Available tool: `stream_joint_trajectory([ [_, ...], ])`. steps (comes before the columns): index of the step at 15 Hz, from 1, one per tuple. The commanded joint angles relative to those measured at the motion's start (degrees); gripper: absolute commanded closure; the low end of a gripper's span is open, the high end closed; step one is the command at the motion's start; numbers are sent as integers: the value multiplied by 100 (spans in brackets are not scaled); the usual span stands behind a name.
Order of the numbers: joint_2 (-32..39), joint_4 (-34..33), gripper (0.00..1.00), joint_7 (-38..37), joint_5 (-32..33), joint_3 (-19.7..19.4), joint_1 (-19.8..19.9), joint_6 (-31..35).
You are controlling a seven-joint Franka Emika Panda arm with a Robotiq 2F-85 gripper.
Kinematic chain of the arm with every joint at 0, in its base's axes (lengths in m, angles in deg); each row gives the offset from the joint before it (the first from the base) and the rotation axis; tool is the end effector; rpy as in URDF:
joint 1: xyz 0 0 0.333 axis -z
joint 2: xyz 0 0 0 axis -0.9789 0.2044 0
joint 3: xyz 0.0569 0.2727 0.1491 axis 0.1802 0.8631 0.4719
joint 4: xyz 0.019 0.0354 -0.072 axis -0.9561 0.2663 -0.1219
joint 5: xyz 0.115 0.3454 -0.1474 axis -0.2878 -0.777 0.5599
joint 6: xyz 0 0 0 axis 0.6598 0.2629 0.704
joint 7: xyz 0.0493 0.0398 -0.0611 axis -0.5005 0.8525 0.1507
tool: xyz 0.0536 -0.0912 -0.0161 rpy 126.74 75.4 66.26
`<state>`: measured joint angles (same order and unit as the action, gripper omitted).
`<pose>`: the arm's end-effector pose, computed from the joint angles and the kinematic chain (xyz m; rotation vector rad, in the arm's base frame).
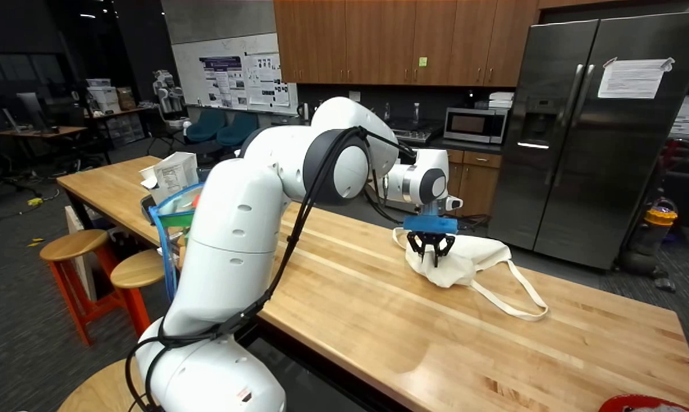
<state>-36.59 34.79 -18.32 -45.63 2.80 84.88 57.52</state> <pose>0.6496 -0.1332 0.3379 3.0445 0.1629 -0.0584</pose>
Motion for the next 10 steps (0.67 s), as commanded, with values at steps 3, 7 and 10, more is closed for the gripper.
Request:
stream_joint_trajectory([
  [3,-111,-11,100,210,58,119,65,-64],
  [7,-370,145,99,743,-51,317,81,-205],
  [10,-592,241,99,974,12,404,29,-281],
])
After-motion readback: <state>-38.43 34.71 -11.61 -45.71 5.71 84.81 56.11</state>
